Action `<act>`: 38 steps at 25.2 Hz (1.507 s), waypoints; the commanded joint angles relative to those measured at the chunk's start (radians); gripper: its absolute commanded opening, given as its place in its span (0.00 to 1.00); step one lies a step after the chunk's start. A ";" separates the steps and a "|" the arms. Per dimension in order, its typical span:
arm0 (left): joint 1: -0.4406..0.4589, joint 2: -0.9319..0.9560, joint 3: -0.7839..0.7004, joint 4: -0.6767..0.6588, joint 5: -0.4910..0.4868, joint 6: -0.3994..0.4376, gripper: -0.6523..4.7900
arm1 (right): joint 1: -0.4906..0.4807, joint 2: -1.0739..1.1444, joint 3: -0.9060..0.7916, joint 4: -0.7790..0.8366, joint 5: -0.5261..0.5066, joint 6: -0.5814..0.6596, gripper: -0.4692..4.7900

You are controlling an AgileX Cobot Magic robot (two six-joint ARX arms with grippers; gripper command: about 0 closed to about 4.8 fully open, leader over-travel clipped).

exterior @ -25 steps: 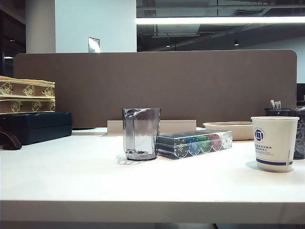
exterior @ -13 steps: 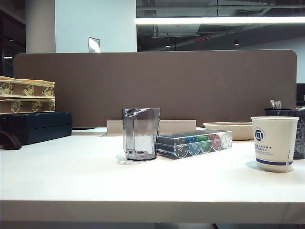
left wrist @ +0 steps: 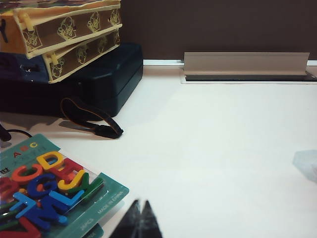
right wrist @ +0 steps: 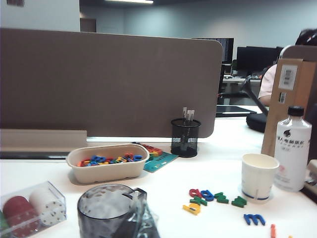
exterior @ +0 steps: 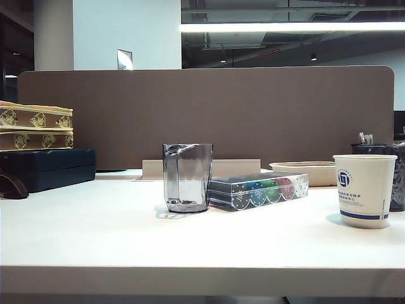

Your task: Pick up the letter "c" and put it in the paper cup.

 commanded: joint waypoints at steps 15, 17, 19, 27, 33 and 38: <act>0.000 0.000 0.002 0.006 0.004 0.000 0.11 | -0.063 0.000 -0.001 -0.044 -0.065 0.093 0.08; 0.000 0.000 0.002 0.006 0.003 0.000 0.11 | -0.063 0.000 -0.002 -0.063 -0.066 0.093 0.08; 0.000 0.000 0.002 0.006 0.004 0.000 0.11 | -0.063 0.000 -0.002 -0.077 -0.071 0.093 0.08; 0.000 0.000 0.002 0.006 0.004 0.000 0.11 | -0.060 0.000 -0.002 -0.100 -0.073 0.092 0.08; 0.000 0.000 0.002 0.006 0.004 0.000 0.11 | -0.060 0.000 -0.002 -0.101 -0.073 0.092 0.08; 0.000 0.000 0.002 0.006 0.004 0.000 0.11 | -0.060 0.000 -0.002 -0.101 -0.074 0.092 0.08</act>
